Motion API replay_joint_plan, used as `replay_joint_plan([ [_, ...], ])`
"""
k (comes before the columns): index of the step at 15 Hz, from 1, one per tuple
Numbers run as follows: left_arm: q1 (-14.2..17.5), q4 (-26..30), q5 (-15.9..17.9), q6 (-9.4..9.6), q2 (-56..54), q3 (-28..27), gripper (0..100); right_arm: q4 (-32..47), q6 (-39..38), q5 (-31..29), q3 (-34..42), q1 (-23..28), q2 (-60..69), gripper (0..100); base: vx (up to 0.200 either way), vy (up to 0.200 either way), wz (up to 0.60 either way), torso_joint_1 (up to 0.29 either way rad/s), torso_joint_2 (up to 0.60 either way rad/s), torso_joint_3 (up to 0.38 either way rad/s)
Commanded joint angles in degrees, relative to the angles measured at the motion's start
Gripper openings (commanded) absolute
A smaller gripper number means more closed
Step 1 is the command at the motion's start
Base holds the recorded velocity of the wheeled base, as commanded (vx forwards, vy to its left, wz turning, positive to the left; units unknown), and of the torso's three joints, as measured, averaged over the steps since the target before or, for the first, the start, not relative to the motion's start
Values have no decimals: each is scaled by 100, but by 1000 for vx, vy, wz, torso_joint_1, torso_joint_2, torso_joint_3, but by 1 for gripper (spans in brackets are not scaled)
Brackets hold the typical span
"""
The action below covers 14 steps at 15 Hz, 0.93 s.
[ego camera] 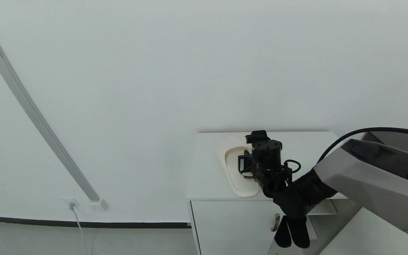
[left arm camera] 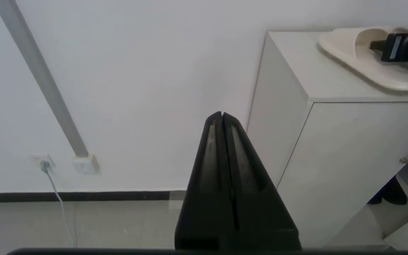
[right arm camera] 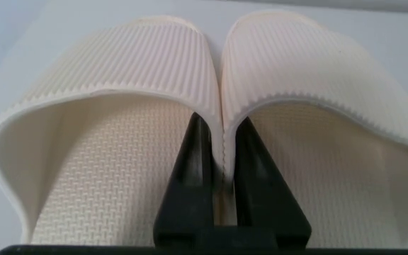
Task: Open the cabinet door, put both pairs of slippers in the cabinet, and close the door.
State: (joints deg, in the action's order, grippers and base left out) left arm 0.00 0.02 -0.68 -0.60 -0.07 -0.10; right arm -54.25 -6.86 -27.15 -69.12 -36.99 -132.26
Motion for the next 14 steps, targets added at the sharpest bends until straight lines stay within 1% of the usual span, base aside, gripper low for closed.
replay_joint_plan([
  [1,0,-2,-2,-2,7,1,0,-7,10,69,777,-116,982,0,0,0,0,0,0,0],
  [2,0,-2,-2,7,7,1,0,-7,10,122,1094,-169,1246,0,0,0,0,0,0,0],
  [3,0,-2,-2,16,7,1,0,-24,1,201,1656,-283,1729,0,0,0,0,0,0,0],
  [5,0,-2,-2,33,7,10,0,-33,-43,289,2553,-590,2441,0,0,0,0,0,0,0],
  [7,0,-2,-2,33,7,10,0,-33,-43,465,3212,-889,3030,0,0,0,0,0,0,0],
  [10,0,-2,-2,25,7,10,0,-24,-70,632,3730,-1355,3654,0,0,0,0,0,0,0],
  [11,0,-2,-2,25,7,10,0,-7,-105,808,3915,-1566,3962,0,0,0,0,0,0,0],
  [14,0,-2,-11,7,7,10,0,55,-105,869,4187,-1698,4270,0,0,0,0,0,0,0],
])
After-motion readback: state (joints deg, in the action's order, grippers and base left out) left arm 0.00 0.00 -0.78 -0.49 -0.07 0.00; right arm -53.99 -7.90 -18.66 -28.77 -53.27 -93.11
